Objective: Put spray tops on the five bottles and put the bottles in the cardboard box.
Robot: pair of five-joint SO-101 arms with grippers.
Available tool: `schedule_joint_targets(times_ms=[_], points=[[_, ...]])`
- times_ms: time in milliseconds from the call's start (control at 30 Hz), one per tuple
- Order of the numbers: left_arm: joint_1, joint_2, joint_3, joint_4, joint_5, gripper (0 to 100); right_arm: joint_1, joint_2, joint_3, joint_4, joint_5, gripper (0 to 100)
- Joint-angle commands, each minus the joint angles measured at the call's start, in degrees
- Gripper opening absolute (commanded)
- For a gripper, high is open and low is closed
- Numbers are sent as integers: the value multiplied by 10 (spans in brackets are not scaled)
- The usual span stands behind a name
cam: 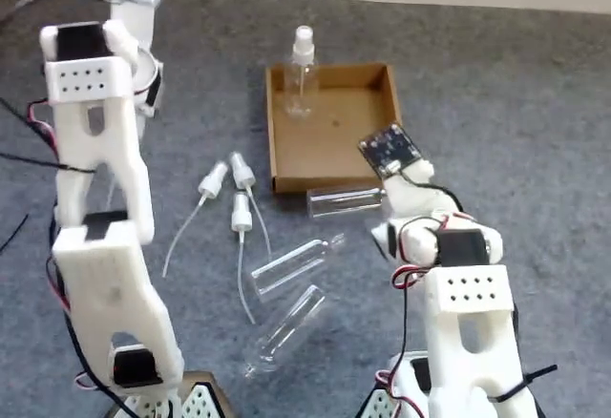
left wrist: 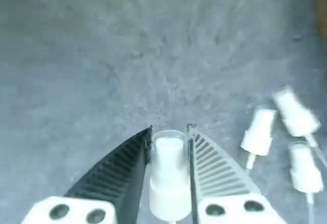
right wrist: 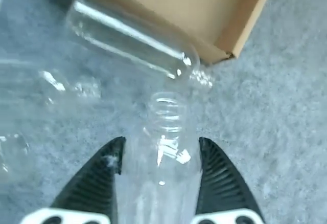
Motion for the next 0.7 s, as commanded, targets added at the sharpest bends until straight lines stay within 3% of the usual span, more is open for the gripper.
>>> schedule_joint_targets(times_ms=[0,167,300,467,667], points=[[26,-204,136,9,21,3,-54,-18,-49,-31,-63,4],[107,-495,359,7,27,4,-135,-109,-17,-95,-101,4],[177,-661,417,-26,69,4,-177,-204,84,-187,-119,3],[254,-713,418,-122,134,4,-216,-300,217,-262,-134,3],[343,-713,423,-265,208,4,-225,-411,301,-277,-174,3]])
